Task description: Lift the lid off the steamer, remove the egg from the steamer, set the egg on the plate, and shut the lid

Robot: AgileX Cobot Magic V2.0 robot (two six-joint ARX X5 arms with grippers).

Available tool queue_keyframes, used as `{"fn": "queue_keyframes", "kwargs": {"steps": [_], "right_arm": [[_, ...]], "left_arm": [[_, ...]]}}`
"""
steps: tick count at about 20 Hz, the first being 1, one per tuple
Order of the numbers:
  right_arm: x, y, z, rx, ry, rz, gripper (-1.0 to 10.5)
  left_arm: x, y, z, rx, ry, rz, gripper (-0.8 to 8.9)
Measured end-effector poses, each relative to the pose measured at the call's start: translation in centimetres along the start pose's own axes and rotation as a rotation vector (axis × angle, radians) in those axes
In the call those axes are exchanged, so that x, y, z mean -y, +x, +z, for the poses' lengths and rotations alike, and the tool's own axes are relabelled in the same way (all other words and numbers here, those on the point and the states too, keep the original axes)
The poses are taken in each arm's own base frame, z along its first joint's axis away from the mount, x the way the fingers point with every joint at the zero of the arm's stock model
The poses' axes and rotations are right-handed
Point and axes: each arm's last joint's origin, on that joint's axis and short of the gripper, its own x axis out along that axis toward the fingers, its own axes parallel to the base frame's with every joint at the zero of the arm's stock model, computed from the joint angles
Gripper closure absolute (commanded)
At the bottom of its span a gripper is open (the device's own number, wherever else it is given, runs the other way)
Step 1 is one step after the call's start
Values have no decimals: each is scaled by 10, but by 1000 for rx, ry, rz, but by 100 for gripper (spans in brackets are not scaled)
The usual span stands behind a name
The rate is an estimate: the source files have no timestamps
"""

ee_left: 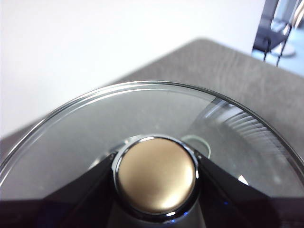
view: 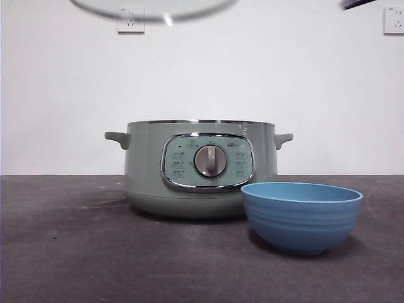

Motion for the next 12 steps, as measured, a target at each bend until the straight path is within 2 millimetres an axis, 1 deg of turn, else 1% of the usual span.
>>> {"fn": "queue_keyframes", "kwargs": {"steps": [2, 4, 6, 8, 12], "right_arm": [[4, 23, 5, -1, 8, 12, 413], [7, 50, 8, -13, 17, -3, 415], [6, 76, 8, -30, 20, 3, 416], [1, 101, 10, -55, 14, -9, 416], [-8, 149, 26, -101, -18, -48, 415]], "left_arm": [[4, -39, 7, 44, 6, 39, 822], [8, -74, 8, 56, 9, 68, 822], [11, -100, 3, 30, 10, 86, 822], [14, -121, -3, -6, 21, 95, 821], [20, -158, -12, -9, 26, 105, 822]]}}
